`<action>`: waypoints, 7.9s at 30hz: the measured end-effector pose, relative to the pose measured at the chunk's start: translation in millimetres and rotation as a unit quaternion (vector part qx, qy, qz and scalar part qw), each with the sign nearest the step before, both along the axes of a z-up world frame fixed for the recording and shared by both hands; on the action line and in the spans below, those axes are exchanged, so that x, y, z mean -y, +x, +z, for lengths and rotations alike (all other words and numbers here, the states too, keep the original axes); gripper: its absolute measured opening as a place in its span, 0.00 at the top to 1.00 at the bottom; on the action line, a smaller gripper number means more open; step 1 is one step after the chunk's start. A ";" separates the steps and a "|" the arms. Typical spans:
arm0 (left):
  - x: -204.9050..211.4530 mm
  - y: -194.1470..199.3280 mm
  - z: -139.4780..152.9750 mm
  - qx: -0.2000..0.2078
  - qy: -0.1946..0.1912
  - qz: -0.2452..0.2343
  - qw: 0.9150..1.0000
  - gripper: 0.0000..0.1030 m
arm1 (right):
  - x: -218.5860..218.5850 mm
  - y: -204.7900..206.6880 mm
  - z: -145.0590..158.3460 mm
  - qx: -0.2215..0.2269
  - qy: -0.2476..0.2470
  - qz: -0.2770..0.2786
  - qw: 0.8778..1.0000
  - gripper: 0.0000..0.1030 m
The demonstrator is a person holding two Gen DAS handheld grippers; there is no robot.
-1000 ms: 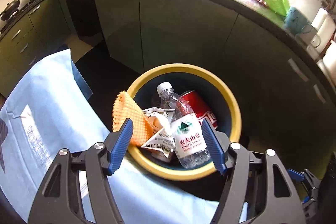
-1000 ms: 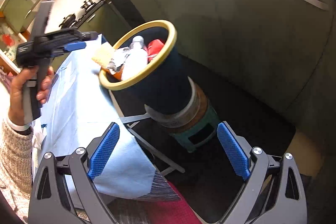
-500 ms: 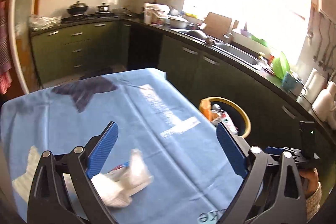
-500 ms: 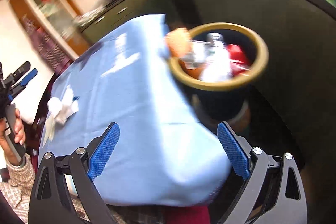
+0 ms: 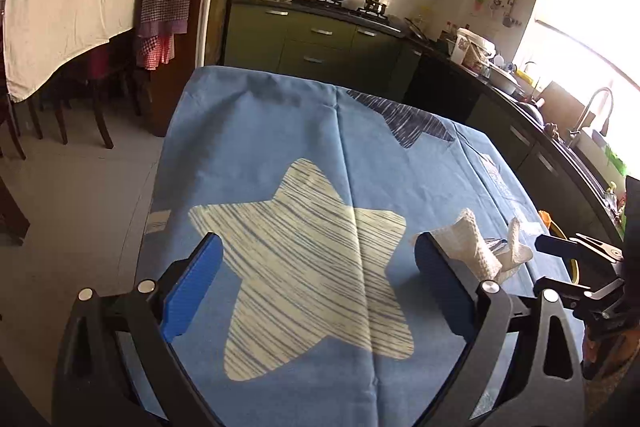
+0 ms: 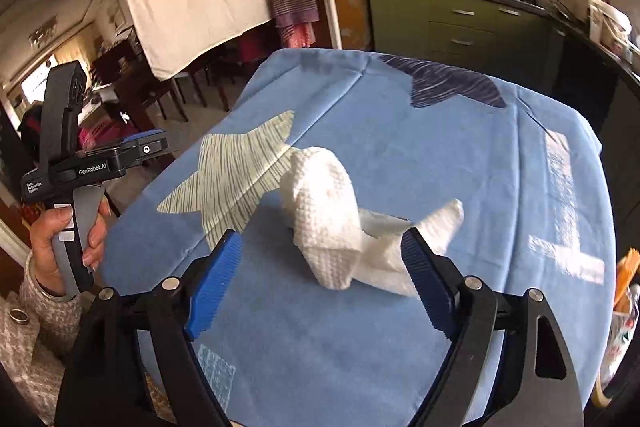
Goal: Collect trash
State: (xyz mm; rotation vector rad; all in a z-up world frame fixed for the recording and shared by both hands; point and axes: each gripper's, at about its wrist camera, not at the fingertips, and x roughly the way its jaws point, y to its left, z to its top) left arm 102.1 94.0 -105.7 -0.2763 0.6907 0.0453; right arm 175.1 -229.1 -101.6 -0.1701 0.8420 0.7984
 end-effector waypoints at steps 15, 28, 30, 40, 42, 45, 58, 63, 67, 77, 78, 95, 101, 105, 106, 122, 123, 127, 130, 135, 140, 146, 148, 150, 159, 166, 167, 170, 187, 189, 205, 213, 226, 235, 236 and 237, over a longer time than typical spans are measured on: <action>2.2 -6.7 -3.9 -0.005 0.005 -0.005 1.000 0.11 | -24.9 14.5 -29.3 -0.008 -0.055 0.003 0.998 0.90; 11.5 -5.6 -6.6 -0.012 0.010 -0.012 1.000 0.11 | 25.3 1.3 31.1 -0.024 0.084 0.007 0.996 0.93; 13.1 -6.0 -6.8 -0.014 0.011 -0.014 1.000 0.11 | 33.3 0.0 42.0 -0.020 0.101 0.003 0.995 0.93; 37.8 -4.7 -0.2 -0.017 0.025 -0.050 0.998 0.11 | 103.8 -5.1 95.9 0.030 0.135 -0.073 0.988 0.93; 49.0 -3.6 2.1 -0.017 0.036 -0.064 0.997 0.11 | 129.6 -3.0 104.3 0.043 0.127 -0.105 0.985 0.93; 68.4 -0.8 3.2 -0.019 0.054 -0.087 0.995 0.11 | 174.2 0.6 118.4 0.058 0.120 -0.155 0.979 0.93; 144.1 6.9 9.6 -0.021 0.107 -0.160 0.981 0.11 | 362.9 28.9 81.9 0.038 0.058 -0.356 0.932 0.92; 154.7 10.8 9.6 -0.029 0.107 -0.169 0.979 0.11 | 414.1 52.7 26.6 -0.009 0.052 -0.413 0.909 0.86; 159.4 12.4 7.4 -0.037 0.114 -0.171 0.978 0.11 | 434.7 59.9 -4.0 -0.024 0.021 -0.447 0.894 0.41; 166.8 17.3 -1.1 -0.054 0.106 -0.195 0.974 0.11 | 405.9 18.6 28.4 0.018 0.036 -0.427 0.903 0.41; 168.2 17.4 -3.4 -0.057 0.106 -0.200 0.972 0.11 | 400.3 12.2 31.4 0.020 0.041 -0.422 0.906 0.41; 211.1 23.7 -46.6 -0.114 0.191 -0.280 0.934 0.24 | 338.3 -38.6 14.0 -0.004 0.072 -0.345 0.936 0.41; 207.3 28.6 -51.1 -0.135 0.161 -0.291 0.933 0.49 | 333.4 -36.6 10.3 -0.011 0.080 -0.339 0.937 0.39; 207.7 28.0 -50.4 -0.141 0.144 -0.302 0.932 0.71 | 331.9 -37.7 10.1 -0.012 0.083 -0.337 0.938 0.39; 207.8 27.8 -50.0 -0.142 0.139 -0.305 0.931 0.72 | 332.1 -38.3 10.6 -0.012 0.083 -0.337 0.938 0.39; 257.8 40.6 16.7 -0.092 0.113 -0.380 0.913 0.72 | 348.5 -69.8 25.6 0.016 0.102 -0.354 0.929 0.38; 268.3 44.6 23.6 -0.087 0.113 -0.391 0.909 0.72 | 352.1 -75.0 26.9 0.021 0.100 -0.361 0.927 0.38; 323.2 63.2 52.2 -0.053 0.118 -0.441 0.888 0.72 | 372.8 -98.8 26.7 0.032 0.096 -0.394 0.913 0.37; 372.5 79.5 64.6 -0.032 0.124 -0.476 0.870 0.72 | 393.5 -116.7 21.5 0.028 0.097 -0.422 0.901 0.37; 452.0 119.4 62.0 -0.042 0.089 -0.521 0.848 0.72 | 431.6 -145.4 8.1 0.016 0.103 -0.469 0.877 0.37; 517.3 164.3 34.4 -0.063 0.083 -0.515 0.851 0.71 | 461.4 -165.9 -6.7 0.003 0.110 -0.502 0.858 0.37; 566.1 203.2 -14.2 -0.105 0.086 -0.493 0.859 0.68 | 475.7 -177.2 -16.3 -0.005 0.122 -0.512 0.850 0.36; 576.9 210.1 -25.9 -0.111 0.098 -0.482 0.864 0.56 | 474.2 -175.3 -17.6 -0.008 0.128 -0.508 0.852 0.34; 581.1 213.2 -28.9 -0.105 0.111 -0.473 0.868 0.53 | 469.1 -172.3 -17.7 -0.009 0.131 -0.501 0.855 0.34; 479.4 140.6 56.1 0.003 0.073 -0.462 0.884 0.16 | 457.6 -170.5 -18.8 -0.010 0.154 -0.482 0.863 0.34; 340.8 63.2 93.5 0.078 0.089 -0.347 0.930 0.07 | 420.8 -156.9 -10.5 -0.007 0.159 -0.439 0.884 0.33; 320.6 53.2 93.0 0.078 0.092 -0.327 0.937 0.07 | 414.1 -155.2 -7.9 -0.005 0.158 -0.432 0.888 0.33; 259.4 23.4 88.2 0.075 0.111 -0.257 0.957 0.07 | 387.8 -152.8 3.0 0.015 0.147 -0.415 0.898 0.28; 85.0 -142.4 106.2 0.122 0.105 -0.022 0.987 0.07 | 270.9 -215.0 76.2 0.135 0.057 -0.367 0.919 0.19; 84.7 -152.0 110.8 0.129 0.104 -0.022 0.986 0.07 | 263.3 -231.4 85.2 0.150 0.049 -0.366 0.917 0.16; 99.7 -171.4 132.3 0.155 0.109 -0.053 0.980 0.07 | 243.2 -287.1 122.7 0.214 0.010 -0.379 0.900 0.10; 94.8 -178.3 130.9 0.156 0.116 -0.035 0.980 0.07 | 243.5 -283.4 124.3 0.215 0.012 -0.374 0.902 0.09; 99.9 -179.7 130.6 0.156 0.127 -0.041 0.979 0.07 | 243.3 -279.5 124.4 0.214 0.012 -0.370 0.904 0.09; 101.5 -180.3 129.3 0.155 0.128 -0.044 0.979 0.07 | 243.3 -277.3 122.1 0.213 0.012 -0.367 0.905 0.09; 101.7 -180.3 129.3 0.155 0.128 -0.043 0.979 0.07 | 243.3 -276.8 121.8 0.212 0.012 -0.367 0.906 0.09; 102.3 -180.5 128.9 0.155 0.129 -0.044 0.979 0.07 | 243.2 -276.9 121.7 0.212 0.012 -0.367 0.906 0.09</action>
